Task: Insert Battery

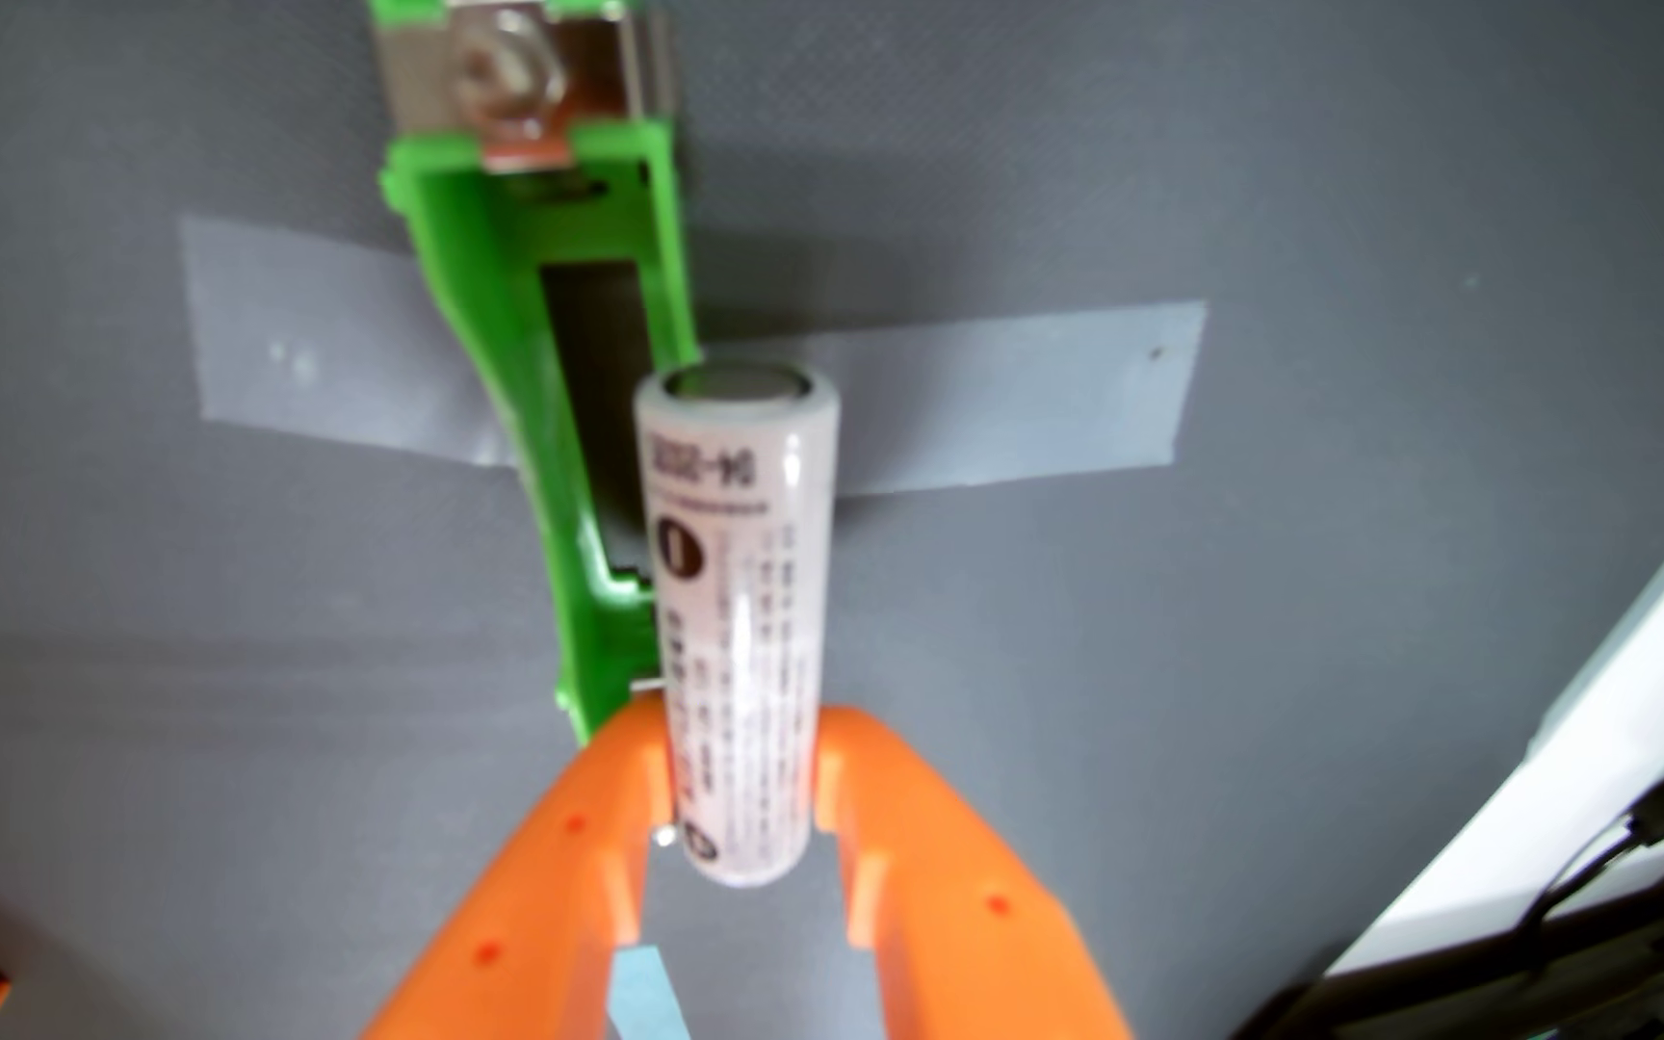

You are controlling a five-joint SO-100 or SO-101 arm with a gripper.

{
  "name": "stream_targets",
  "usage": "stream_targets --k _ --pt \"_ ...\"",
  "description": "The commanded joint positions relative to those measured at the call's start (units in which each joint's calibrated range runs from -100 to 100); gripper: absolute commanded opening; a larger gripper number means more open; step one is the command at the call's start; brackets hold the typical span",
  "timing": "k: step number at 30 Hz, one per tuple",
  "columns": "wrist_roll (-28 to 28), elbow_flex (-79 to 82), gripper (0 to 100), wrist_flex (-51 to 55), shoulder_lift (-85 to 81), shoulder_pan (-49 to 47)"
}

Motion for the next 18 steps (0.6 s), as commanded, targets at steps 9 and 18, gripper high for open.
stream_targets --k 9,18 --pt "-0.2 -0.9 2 0.4 -1.6 -4.5" --pt "-0.1 -0.4 2 0.4 -1.9 -3.9"
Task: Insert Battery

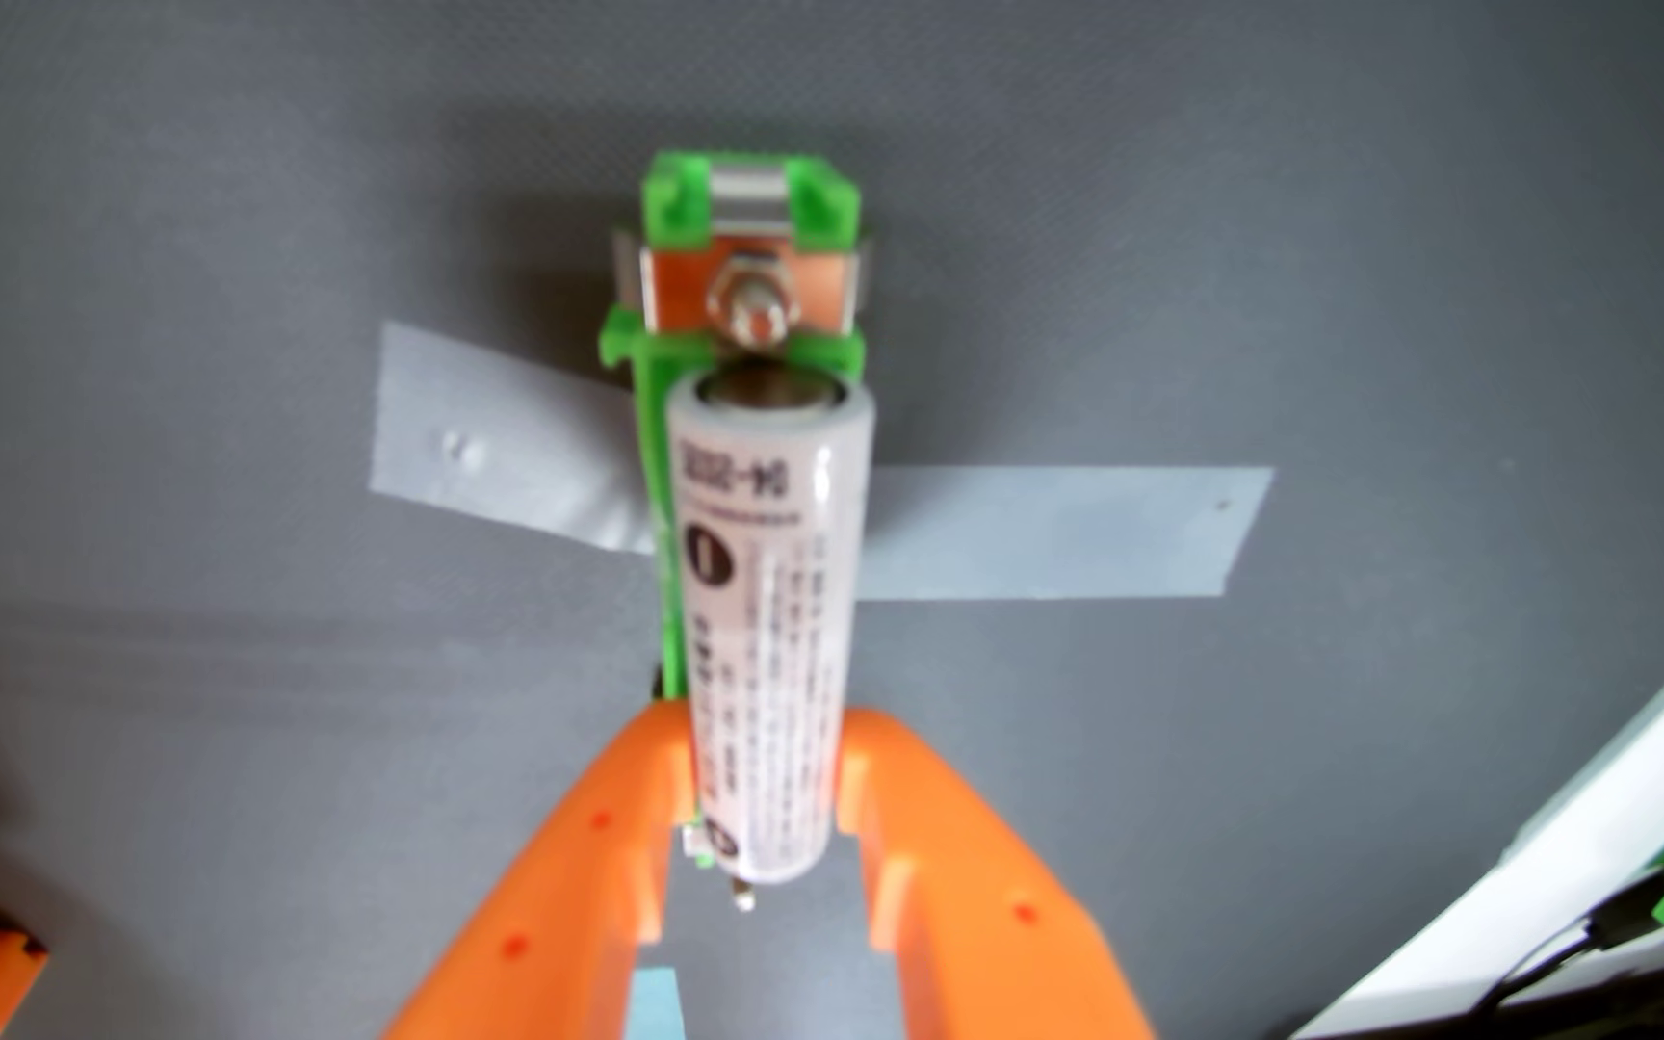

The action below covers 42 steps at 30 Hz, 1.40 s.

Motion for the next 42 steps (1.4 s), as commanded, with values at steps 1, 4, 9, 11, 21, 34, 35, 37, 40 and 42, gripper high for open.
stream_targets --k 1,4,9,11,21,34,35,37,40,42 --pt "0.0 -0.5 2 0.0 -1.9 0.9" --pt "0.2 -0.5 2 0.0 -1.7 2.9" --pt "0.2 -0.4 2 0.0 -1.6 3.0" --pt "0.2 -0.4 2 0.0 -1.6 3.0" --pt "0.3 -0.3 2 0.4 -1.6 2.1" --pt "0.1 0.9 2 0.5 -1.6 2.2" --pt "0.1 1.0 2 0.5 -1.6 2.2" --pt "0.1 0.9 2 0.5 -1.6 2.2" --pt "0.1 0.9 2 0.5 -1.6 2.2" --pt "0.2 0.9 2 0.5 -1.6 2.3"
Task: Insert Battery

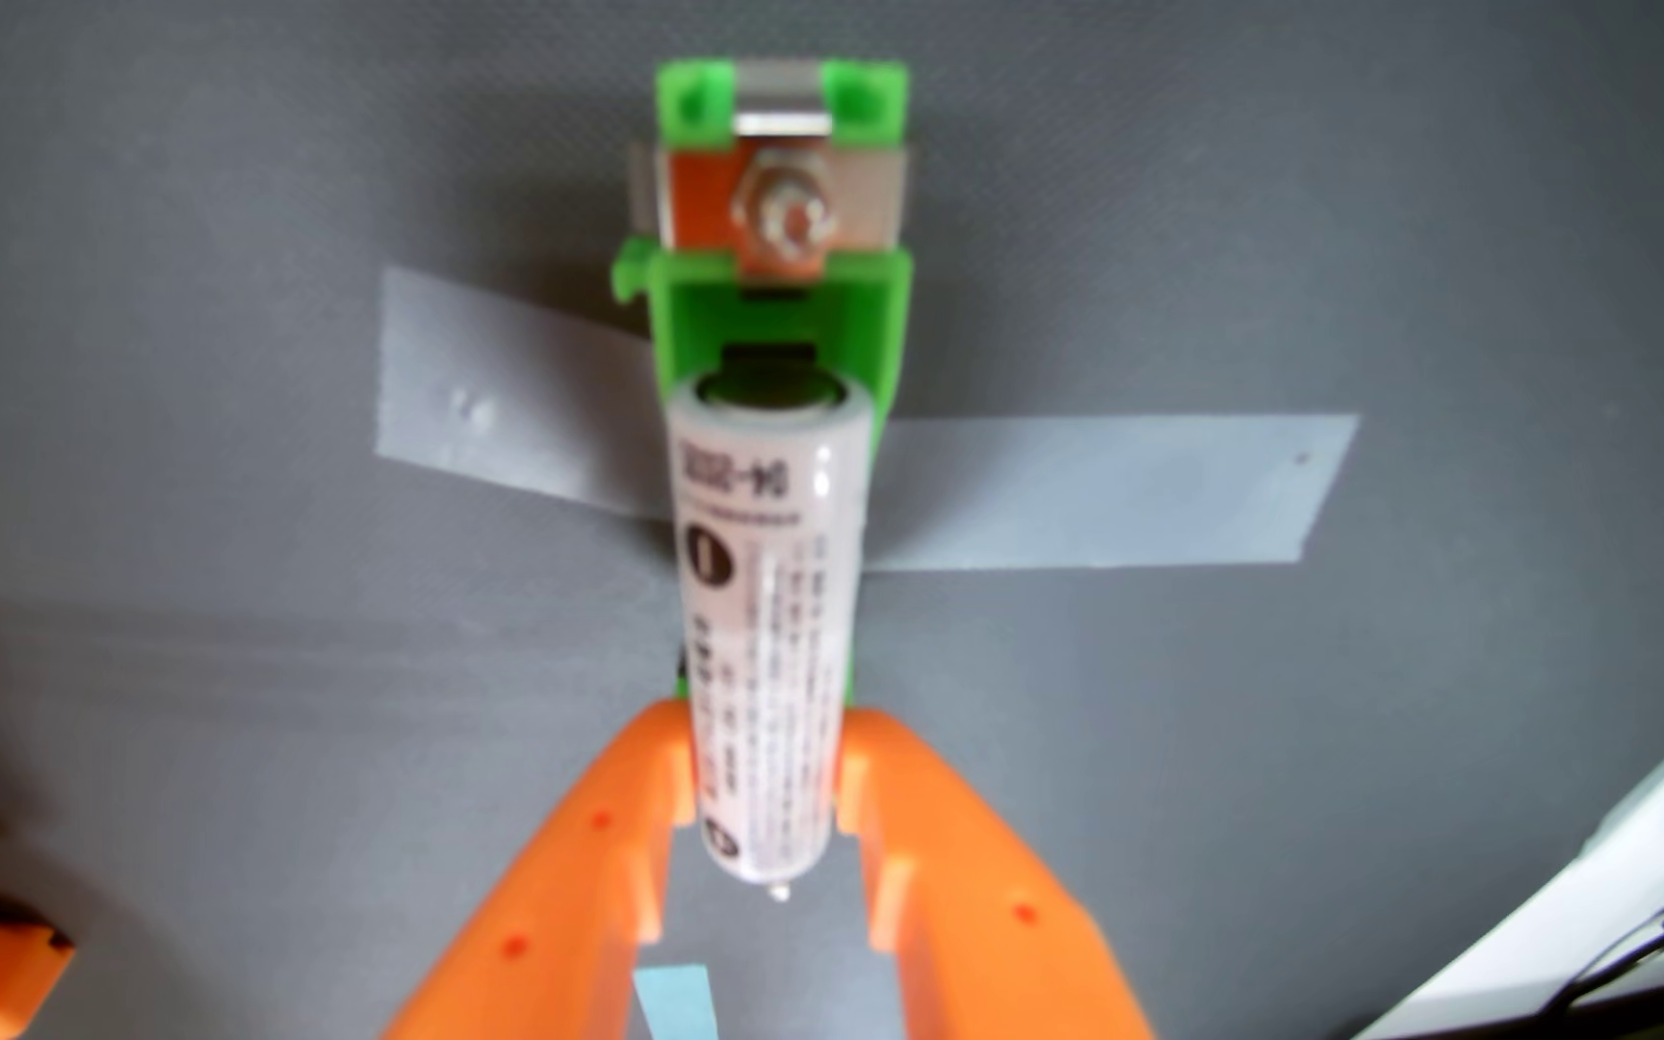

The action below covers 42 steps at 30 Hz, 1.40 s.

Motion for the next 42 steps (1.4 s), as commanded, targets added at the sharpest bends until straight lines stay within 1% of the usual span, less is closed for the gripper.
stream_targets --k 1,42 --pt "0.2 -0.3 2 0.4 -1.6 0.5" --pt "0.0 -0.2 2 -0.2 -1.6 1.0"
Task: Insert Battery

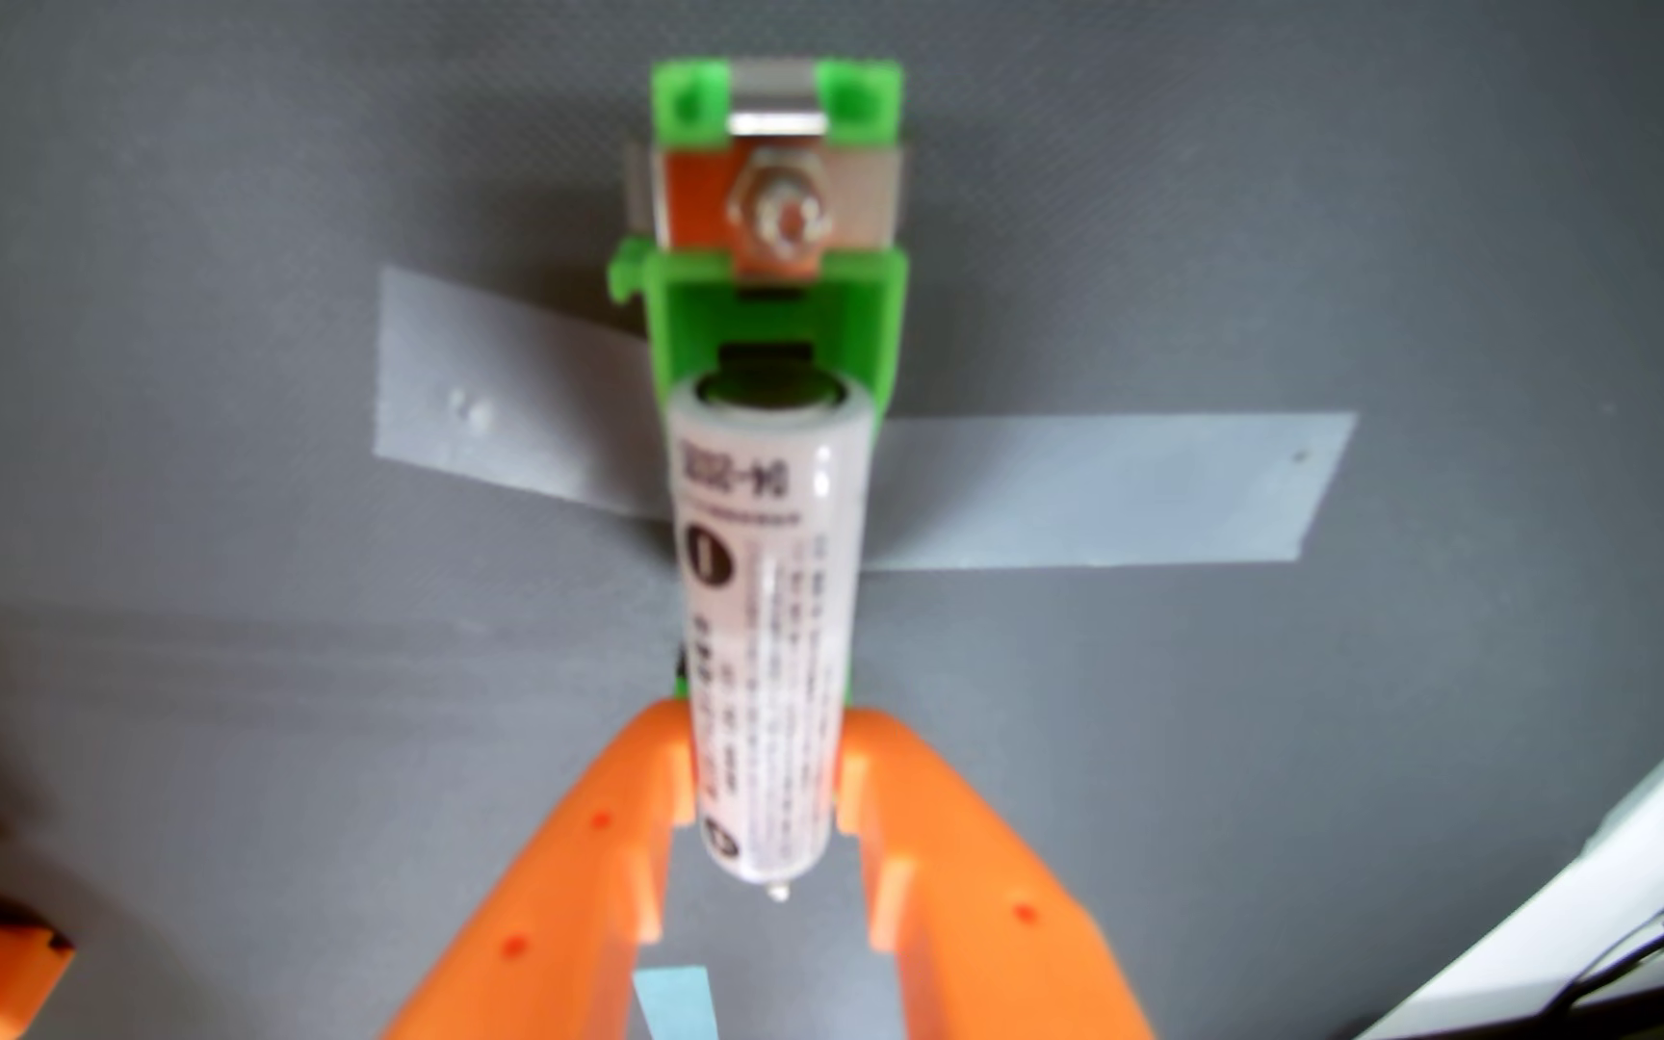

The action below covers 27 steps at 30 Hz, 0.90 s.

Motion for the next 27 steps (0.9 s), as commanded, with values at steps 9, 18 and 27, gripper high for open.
stream_targets --k 9,18,27 --pt "0.1 -0.1 2 -0.2 -1.6 0.5" --pt "0.2 -0.1 2 -0.2 -1.6 0.6" --pt "0.2 -0.1 4 0.3 -1.6 0.1"
